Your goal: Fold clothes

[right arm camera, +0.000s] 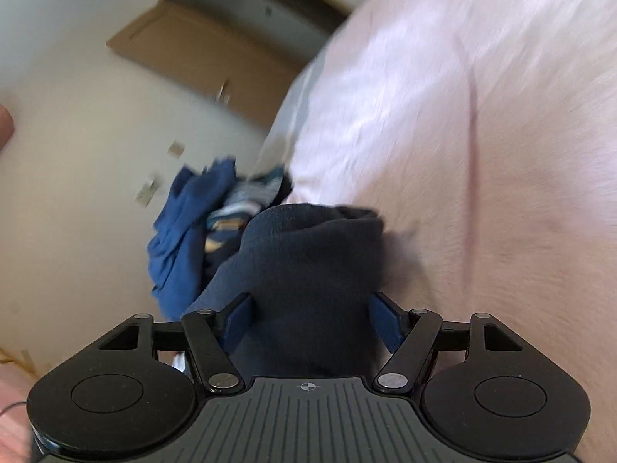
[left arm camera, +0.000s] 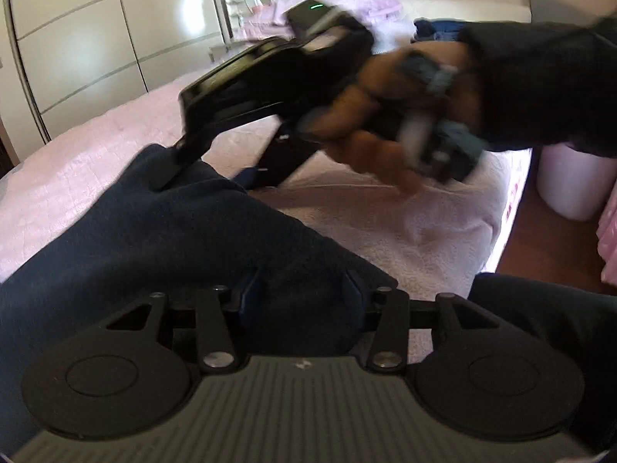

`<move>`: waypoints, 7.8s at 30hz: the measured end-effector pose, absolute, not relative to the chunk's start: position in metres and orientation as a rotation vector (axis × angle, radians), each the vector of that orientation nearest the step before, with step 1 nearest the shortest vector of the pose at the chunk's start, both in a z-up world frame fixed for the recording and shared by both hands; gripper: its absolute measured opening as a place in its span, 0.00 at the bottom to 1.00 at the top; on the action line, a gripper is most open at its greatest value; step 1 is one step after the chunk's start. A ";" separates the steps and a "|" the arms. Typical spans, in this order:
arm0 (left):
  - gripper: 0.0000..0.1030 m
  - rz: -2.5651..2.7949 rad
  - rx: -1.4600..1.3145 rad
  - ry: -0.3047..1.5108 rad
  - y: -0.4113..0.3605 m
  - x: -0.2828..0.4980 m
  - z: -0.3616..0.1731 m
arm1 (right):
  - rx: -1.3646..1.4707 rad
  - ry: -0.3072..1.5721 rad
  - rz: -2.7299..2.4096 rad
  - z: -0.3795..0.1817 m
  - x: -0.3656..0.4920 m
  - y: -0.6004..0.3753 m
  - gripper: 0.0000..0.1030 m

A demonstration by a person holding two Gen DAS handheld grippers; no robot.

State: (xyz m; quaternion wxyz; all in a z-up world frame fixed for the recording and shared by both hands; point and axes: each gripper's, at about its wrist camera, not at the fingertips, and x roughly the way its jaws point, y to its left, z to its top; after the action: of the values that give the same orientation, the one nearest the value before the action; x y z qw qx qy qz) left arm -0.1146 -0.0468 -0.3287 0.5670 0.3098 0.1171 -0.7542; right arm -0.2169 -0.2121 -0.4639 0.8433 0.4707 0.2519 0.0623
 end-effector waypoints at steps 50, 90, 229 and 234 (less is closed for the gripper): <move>0.25 -1.395 0.527 0.531 -0.027 0.082 -0.306 | 0.818 0.546 0.057 -0.485 -0.314 -0.106 0.45; 0.32 -1.529 0.695 0.415 0.005 0.006 -0.297 | 1.083 0.312 0.061 -0.462 -0.308 -0.117 0.24; 0.35 -1.522 0.585 -0.176 0.105 -0.105 -0.296 | 0.520 0.003 0.297 -0.224 -0.242 -0.091 0.17; 0.35 -1.542 0.605 -0.140 0.102 -0.099 -0.302 | 0.659 0.117 0.024 -0.322 -0.272 -0.147 0.17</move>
State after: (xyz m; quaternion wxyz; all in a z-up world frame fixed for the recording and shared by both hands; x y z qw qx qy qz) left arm -0.0994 0.1018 -0.3020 0.6739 0.2689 -0.0624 -0.6853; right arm -0.2724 -0.1470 -0.3218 0.9444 0.3235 0.0574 0.0118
